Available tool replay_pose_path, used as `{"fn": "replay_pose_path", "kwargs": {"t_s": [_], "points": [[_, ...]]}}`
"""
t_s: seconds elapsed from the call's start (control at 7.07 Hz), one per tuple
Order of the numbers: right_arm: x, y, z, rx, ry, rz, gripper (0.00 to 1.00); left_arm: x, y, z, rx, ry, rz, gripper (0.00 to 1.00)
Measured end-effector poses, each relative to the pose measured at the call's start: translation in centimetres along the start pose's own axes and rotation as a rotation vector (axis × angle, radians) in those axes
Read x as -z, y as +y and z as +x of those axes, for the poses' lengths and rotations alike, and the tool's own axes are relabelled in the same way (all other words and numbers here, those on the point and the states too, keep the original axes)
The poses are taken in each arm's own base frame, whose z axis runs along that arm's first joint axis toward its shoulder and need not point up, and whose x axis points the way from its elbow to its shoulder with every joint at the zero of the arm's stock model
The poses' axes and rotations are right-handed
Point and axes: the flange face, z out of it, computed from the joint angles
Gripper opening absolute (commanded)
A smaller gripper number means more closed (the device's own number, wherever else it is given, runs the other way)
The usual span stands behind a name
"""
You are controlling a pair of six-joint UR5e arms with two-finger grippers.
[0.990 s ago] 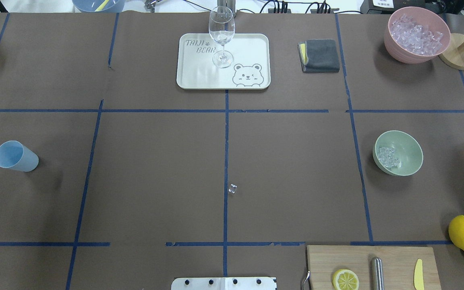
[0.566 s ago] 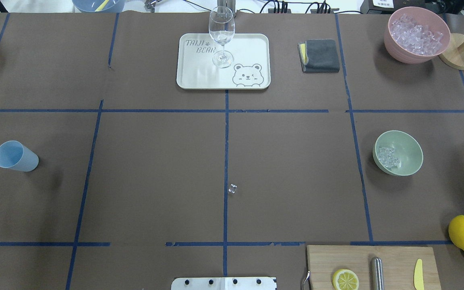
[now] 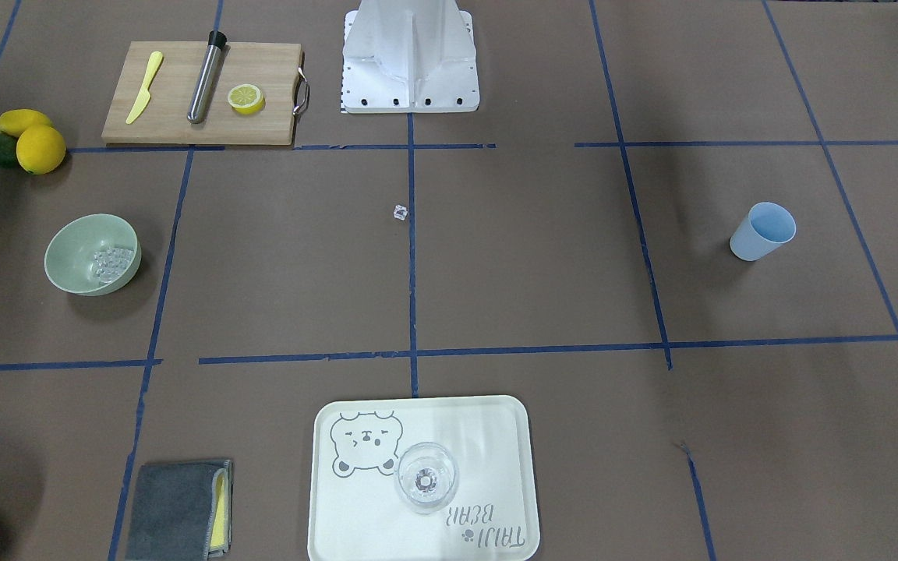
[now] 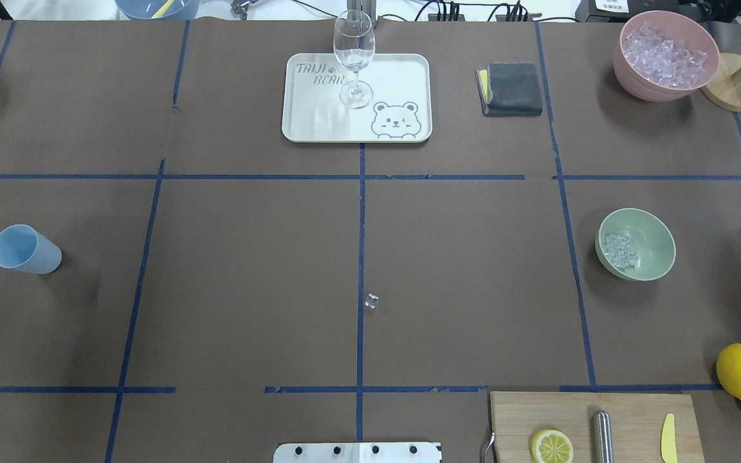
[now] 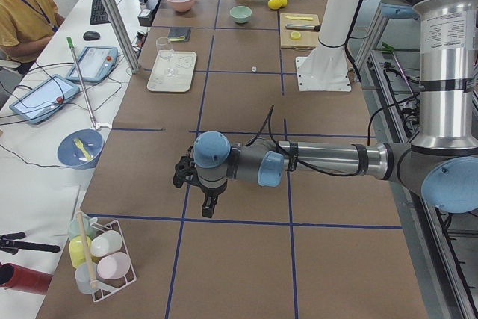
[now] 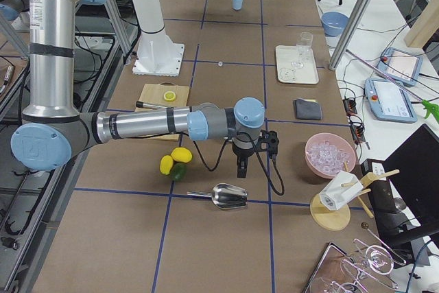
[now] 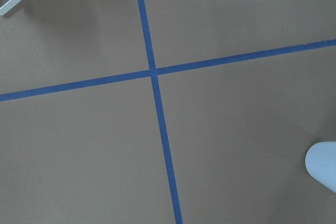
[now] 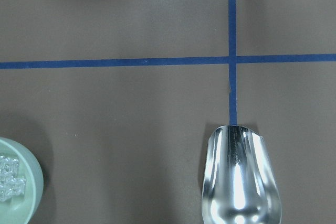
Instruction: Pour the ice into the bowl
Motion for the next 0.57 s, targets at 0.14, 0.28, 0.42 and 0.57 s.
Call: {"fn": "replay_pose_path", "kwargs": {"t_s": [0.14,0.28,0.42,0.57], "points": [[-0.03,0.06,0.07,-0.001,0.0,-0.001,1.0,-0.12,-0.03,-0.15,0.003,0.0,-0.003,1.0],[-0.08,0.14,0.17,-0.002,0.0,-0.002,1.0,-0.11,-0.18,-0.16,0.002,0.0,-0.002,1.0],[-0.12,0.19,0.22,-0.002,0.001,-0.003,1.0,0.1,-0.61,0.01,-0.002,-0.001,0.003,1.0],[-0.15,0.24,0.26,-0.004,0.0,-0.004,1.0,0.34,-0.99,0.15,-0.007,-0.001,0.009,1.0]]}}
